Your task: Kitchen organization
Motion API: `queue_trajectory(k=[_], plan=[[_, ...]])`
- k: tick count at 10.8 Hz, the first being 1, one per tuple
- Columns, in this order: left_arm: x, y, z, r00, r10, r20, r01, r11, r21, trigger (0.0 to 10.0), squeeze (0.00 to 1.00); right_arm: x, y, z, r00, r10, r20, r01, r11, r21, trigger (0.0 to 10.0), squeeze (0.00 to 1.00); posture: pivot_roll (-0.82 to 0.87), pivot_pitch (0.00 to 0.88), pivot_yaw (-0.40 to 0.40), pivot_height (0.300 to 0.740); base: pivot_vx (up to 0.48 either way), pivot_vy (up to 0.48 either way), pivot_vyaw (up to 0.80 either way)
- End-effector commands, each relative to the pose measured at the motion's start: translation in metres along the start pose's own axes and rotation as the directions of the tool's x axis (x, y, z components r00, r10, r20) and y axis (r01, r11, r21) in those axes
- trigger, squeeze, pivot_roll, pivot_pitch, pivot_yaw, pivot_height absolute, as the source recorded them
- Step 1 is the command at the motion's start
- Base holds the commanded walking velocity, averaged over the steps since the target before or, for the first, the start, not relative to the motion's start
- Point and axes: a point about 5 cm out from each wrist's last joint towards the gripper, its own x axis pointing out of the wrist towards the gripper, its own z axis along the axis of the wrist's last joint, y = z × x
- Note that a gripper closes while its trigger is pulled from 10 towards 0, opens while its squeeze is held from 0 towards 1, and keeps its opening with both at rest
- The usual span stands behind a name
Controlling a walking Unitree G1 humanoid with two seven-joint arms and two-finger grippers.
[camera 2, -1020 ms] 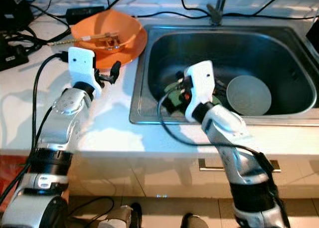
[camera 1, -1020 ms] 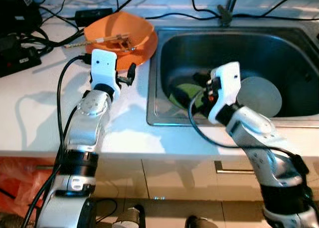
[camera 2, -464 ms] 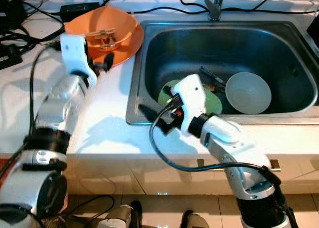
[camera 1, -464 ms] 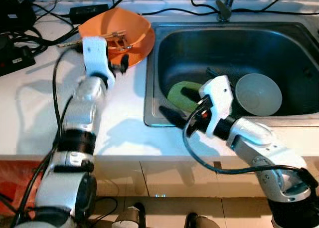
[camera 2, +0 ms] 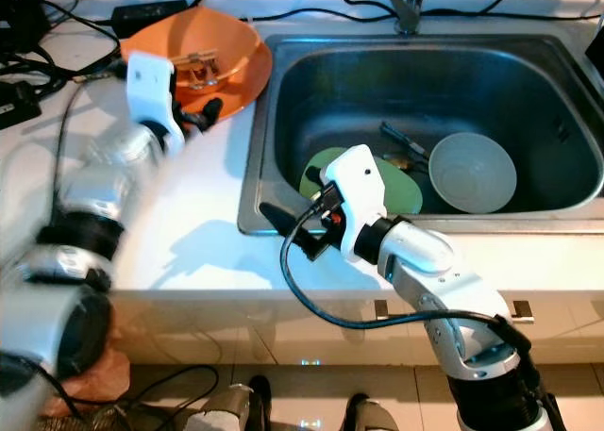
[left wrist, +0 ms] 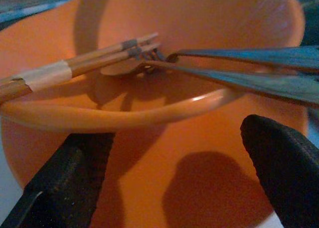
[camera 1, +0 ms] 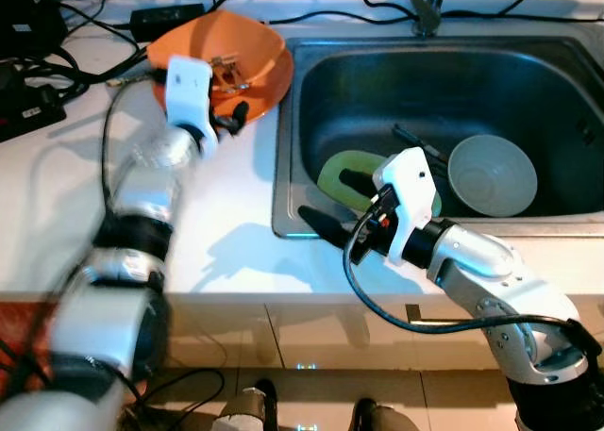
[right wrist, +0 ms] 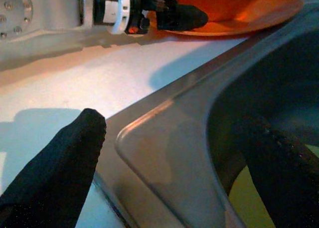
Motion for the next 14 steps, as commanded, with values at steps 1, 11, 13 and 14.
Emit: queue_trajectory(k=[1, 11, 13, 14], plan=[[0.0, 0.001, -0.022, 0.992, -0.022, -0.122, 0.026, 0.999, 0.03, 10.0, 0.0, -0.003, 0.005, 0.002, 1.0, 0.02, 0.001, -0.02, 1.0, -0.012, 10.0, 0.0, -0.03, 0.224, 0.073, 0.74, 0.0, 0.0, 0.0], [-0.008, 0.012, -0.044, 0.942, -0.165, -0.293, 0.124, 0.98, -0.153, 10.0, 0.0, 0.0, 0.003, 0.002, 1.0, 0.015, 0.001, -0.015, 0.999, -0.036, 10.0, 0.0, -0.01, 0.205, 0.074, 0.74, 0.0, 0.0, 0.0], [-0.014, 0.02, -0.049, 0.938, -0.162, -0.307, 0.106, 0.976, -0.193, 10.0, 0.0, 0.002, 0.001, 0.002, 1.0, 0.013, 0.006, -0.013, 0.999, -0.041, 10.0, 0.0, 0.0, 0.196, 0.071, 0.74, 0.0, 0.0, 0.0], [-0.016, 0.022, -0.05, 0.938, -0.16, -0.308, 0.1, 0.974, -0.203, 10.0, 0.0, 0.002, 0.001, 0.003, 1.0, 0.015, 0.009, -0.015, 0.999, -0.042, 10.0, 0.0, 0.0, 0.196, 0.071, 0.74, 0.0, 0.0, 0.0]])
